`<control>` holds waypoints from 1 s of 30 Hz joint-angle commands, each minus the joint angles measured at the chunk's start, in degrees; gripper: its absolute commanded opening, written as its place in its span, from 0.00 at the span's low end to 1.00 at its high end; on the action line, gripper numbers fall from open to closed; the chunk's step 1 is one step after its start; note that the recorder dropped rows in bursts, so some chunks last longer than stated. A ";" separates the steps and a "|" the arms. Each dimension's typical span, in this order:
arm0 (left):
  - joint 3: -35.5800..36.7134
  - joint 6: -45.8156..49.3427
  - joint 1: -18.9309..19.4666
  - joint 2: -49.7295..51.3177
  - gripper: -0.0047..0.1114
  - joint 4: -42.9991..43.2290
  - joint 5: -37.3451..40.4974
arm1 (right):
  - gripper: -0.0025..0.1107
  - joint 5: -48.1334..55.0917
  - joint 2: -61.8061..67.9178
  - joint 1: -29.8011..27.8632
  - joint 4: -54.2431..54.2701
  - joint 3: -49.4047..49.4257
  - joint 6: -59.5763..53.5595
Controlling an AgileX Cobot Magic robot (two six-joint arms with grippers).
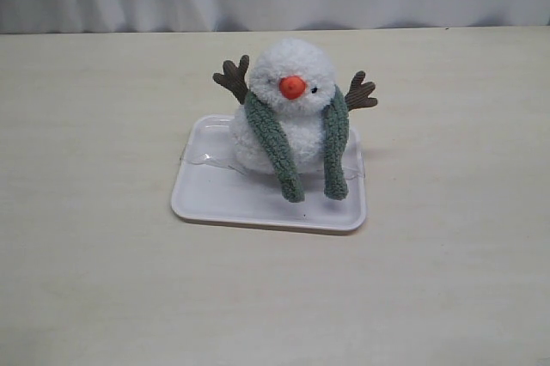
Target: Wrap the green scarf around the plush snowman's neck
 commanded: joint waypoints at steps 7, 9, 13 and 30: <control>0.11 0.19 0.00 -0.14 0.04 -0.07 -0.16 | 0.06 3.21 -0.25 -3.90 -1.42 0.14 -0.37; 0.11 0.19 0.00 -0.14 0.04 -0.07 -0.16 | 0.06 3.21 -0.25 -3.90 -1.82 0.14 -0.37; 0.11 0.19 0.00 -0.14 0.04 -0.07 -0.16 | 0.06 3.21 -0.25 -4.39 -3.17 0.14 -0.57; 0.11 0.19 0.00 -0.14 0.04 -0.07 -0.16 | 0.06 3.21 -0.25 -4.39 -3.29 0.14 -0.57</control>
